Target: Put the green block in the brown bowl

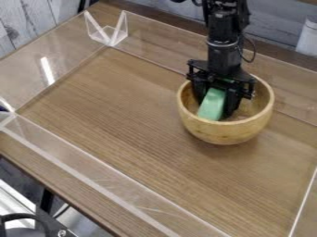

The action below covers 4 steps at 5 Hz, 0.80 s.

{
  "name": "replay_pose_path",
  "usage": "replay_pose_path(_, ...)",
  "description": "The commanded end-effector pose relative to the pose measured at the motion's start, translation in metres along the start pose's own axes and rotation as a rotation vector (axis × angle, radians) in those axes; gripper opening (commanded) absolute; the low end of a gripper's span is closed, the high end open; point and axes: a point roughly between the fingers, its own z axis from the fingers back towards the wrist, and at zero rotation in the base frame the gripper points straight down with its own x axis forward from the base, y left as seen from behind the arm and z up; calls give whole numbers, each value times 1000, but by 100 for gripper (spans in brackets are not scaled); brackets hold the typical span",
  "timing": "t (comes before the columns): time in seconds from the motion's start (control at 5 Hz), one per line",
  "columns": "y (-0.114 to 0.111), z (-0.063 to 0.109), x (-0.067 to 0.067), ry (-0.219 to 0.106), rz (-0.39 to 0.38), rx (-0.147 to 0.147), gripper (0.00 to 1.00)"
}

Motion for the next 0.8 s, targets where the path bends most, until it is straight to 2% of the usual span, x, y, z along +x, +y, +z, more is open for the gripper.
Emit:
replay_pose_path(0.0, 7, -16, -6, 44, 16, 5, 0)
replay_pose_path(0.6, 10, -22, -10, 77, 21, 9, 0)
